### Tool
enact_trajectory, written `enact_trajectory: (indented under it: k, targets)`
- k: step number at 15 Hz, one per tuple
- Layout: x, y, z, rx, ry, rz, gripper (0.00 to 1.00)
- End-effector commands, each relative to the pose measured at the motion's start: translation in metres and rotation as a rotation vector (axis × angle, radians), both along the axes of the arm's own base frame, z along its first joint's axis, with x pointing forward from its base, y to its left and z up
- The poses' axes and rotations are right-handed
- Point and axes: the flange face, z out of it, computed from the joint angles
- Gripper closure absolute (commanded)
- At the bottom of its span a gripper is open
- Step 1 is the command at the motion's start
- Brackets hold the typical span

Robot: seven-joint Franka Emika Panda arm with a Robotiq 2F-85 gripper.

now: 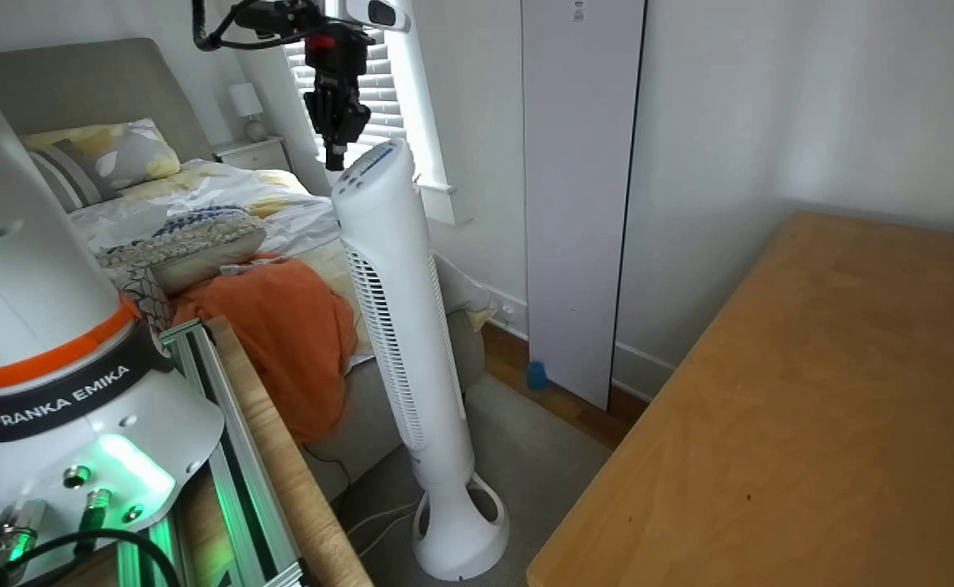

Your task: Press a button on the white fan

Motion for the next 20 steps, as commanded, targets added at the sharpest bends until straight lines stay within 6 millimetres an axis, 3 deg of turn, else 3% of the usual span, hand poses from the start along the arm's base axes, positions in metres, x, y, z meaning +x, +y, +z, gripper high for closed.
enact_trajectory:
  k: [1, 20]
  targets:
    - [-0.001, -0.001, -0.009, -0.001, 0.002, 0.011, 1.00]
    - [0.008, -0.005, -0.023, -0.019, -0.012, 0.014, 1.00]
